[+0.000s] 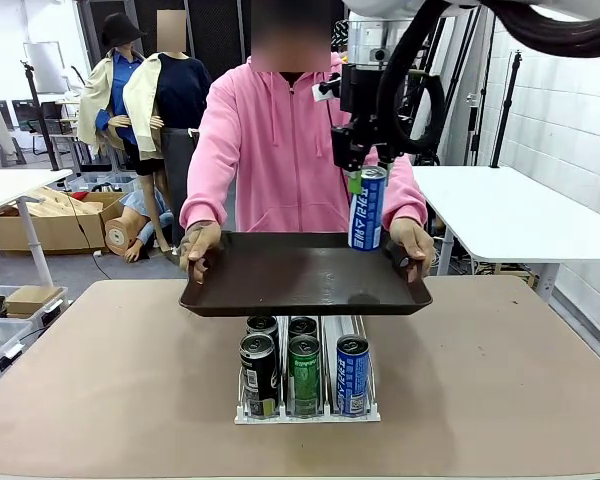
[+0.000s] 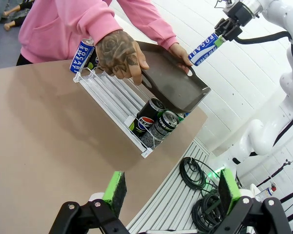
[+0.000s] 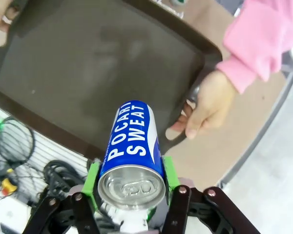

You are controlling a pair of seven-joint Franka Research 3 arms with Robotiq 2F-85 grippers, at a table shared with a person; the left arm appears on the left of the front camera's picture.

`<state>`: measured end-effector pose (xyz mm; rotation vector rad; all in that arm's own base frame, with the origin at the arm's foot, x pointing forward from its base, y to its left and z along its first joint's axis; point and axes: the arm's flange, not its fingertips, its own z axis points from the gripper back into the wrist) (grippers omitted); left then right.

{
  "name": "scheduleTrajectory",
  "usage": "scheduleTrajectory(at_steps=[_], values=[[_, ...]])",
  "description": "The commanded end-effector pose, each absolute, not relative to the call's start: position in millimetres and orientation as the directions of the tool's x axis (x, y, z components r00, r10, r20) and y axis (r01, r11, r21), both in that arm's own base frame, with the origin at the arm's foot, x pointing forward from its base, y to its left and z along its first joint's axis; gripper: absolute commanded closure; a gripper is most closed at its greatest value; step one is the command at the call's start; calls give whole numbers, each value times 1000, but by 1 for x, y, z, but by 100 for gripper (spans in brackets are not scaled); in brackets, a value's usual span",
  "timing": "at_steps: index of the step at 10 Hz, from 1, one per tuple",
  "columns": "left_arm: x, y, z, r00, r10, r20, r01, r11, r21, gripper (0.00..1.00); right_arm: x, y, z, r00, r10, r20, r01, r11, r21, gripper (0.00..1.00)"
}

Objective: Retrieve and hand over the desired beverage to the person.
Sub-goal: Place the picked can on the Handle tray extended by the person.

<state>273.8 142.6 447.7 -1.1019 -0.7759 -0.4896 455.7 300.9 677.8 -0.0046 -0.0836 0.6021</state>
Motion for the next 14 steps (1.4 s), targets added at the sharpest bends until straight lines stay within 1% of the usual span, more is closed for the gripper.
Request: scheduleTrajectory(at_steps=[1, 5, 9, 14], values=[[273, 143, 449, 639, 31, 769, 704, 380, -600, 0, 477, 316, 685, 828, 553, 94, -551, 833, -54, 100], [273, 143, 449, 639, 31, 769, 704, 380, -600, 0, 504, 316, 665, 826, 559, 65, -562, 827, 20, 100], [273, 143, 449, 639, 31, 769, 704, 380, -600, 0, 507, 316, 639, 815, 579, 22, -579, 813, 63, 100], [273, 143, 449, 639, 31, 769, 704, 380, -600, 0, 517, 316, 620, 813, 582, -17, -578, 811, 89, 100]])
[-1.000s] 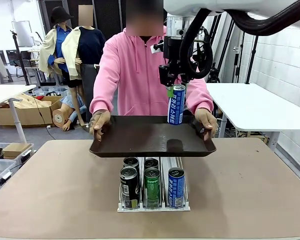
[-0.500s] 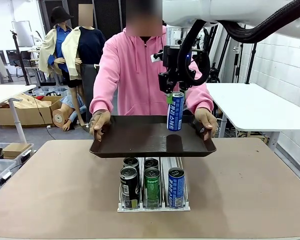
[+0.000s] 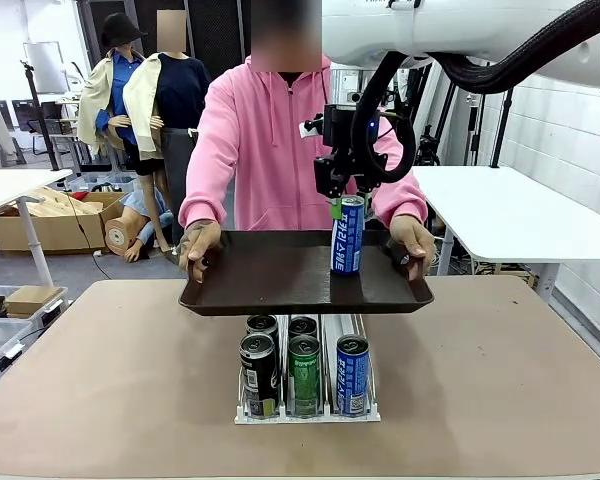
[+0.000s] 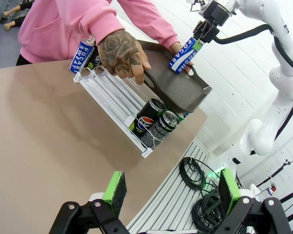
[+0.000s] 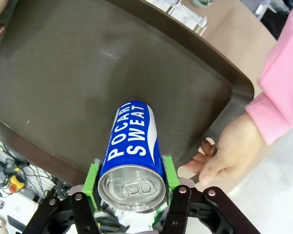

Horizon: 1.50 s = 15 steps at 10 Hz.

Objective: Retrieve and hand over the desired beverage to the person.
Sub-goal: Place the picked can on the Handle tray extended by the person.

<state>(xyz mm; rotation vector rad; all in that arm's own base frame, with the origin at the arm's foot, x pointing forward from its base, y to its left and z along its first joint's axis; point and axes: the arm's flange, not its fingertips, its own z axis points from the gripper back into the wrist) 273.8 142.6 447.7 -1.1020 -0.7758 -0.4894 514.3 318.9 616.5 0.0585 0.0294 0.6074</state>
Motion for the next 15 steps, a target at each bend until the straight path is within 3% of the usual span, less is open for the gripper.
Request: scheduleTrajectory(at_steps=[1, 2, 3, 7, 8, 15], values=[[273, 143, 449, 639, 31, 769, 704, 380, -600, 0, 518, 315, 618, 811, 584, -20, -580, 809, 93, 100], [273, 143, 449, 639, 31, 769, 704, 380, -600, 0, 518, 315, 617, 809, 587, -25, -582, 807, 95, 100], [273, 143, 449, 639, 31, 769, 704, 380, -600, 0, 518, 315, 618, 808, 589, -26, -584, 806, 97, 89], [273, 143, 449, 639, 31, 769, 704, 380, -600, 0, 516, 314, 626, 802, 597, -27, -594, 800, 85, 11], [273, 143, 449, 639, 31, 769, 704, 380, -600, 0, 513, 314, 632, 802, 597, -23, -594, 801, 74, 0], [273, 143, 449, 639, 31, 769, 704, 380, -600, 0, 478, 301, 658, 791, 610, 43, -611, 791, 30, 0]])
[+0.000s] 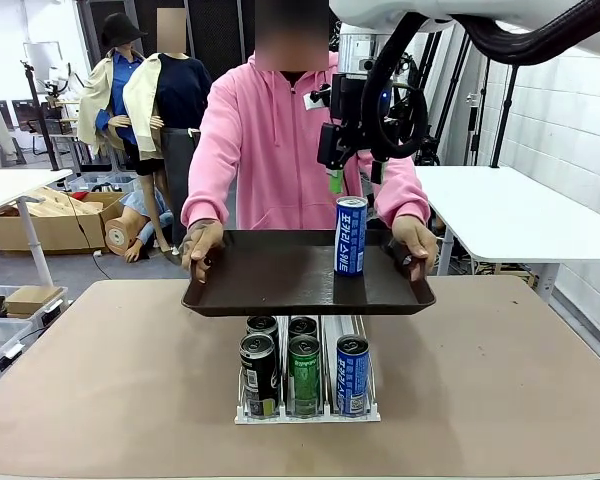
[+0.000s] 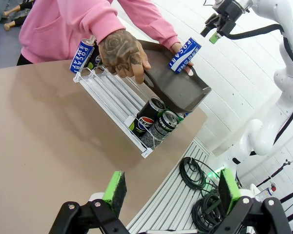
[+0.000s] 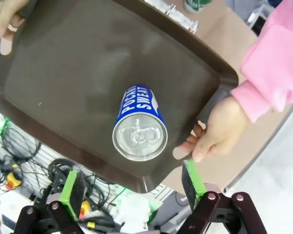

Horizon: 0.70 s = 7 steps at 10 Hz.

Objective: Retrieve and hand over the desired beverage to the person.
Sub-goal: Place the picked can on the Handle tray extended by the person.

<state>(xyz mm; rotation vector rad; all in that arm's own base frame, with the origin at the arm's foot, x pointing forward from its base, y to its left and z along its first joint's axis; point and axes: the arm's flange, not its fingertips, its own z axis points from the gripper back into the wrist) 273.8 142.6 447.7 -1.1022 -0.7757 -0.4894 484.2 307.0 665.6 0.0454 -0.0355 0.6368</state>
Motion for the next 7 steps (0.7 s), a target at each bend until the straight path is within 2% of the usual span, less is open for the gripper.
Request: scheduleTrajectory(at_steps=[1, 7], values=[[273, 143, 449, 639, 31, 769, 704, 380, -600, 0, 474, 298, 659, 805, 592, 36, -592, 806, 10, 0], [273, 143, 449, 639, 31, 769, 704, 380, -600, 0, 484, 307, 666, 803, 594, 47, -595, 803, 31, 0]])
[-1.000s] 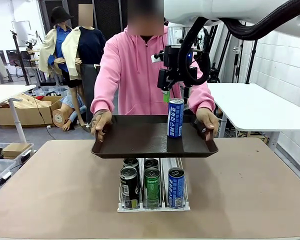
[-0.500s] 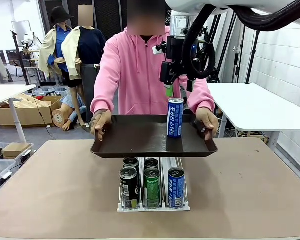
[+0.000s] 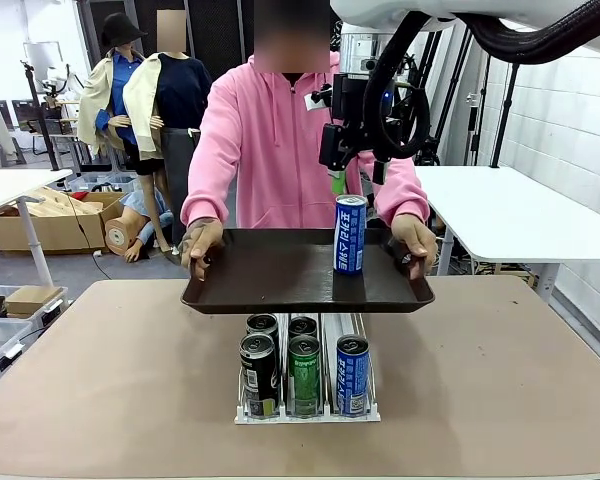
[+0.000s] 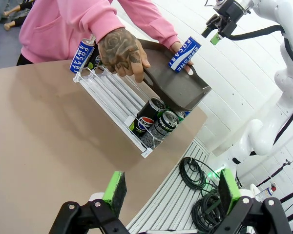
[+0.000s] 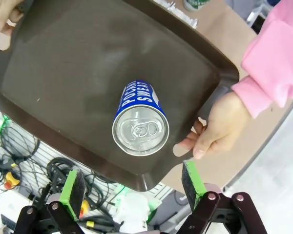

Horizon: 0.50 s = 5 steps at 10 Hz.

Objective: Retrieve and hand over the desired beverage to the person.
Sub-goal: Pick up another can of the same type that the person held from the Automatic Can Dispenser.

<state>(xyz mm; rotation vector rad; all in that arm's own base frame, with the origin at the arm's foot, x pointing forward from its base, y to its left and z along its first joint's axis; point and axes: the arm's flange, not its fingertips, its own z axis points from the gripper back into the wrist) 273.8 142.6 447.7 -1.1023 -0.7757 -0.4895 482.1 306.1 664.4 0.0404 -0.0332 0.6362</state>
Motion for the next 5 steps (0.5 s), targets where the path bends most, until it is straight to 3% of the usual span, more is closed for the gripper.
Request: scheduleTrajectory(at_steps=[1, 5], values=[[273, 143, 449, 639, 31, 769, 704, 380, -600, 0, 484, 307, 666, 803, 594, 47, -595, 803, 31, 0], [273, 143, 449, 639, 31, 769, 704, 380, -600, 0, 484, 307, 666, 803, 594, 47, -595, 803, 31, 0]])
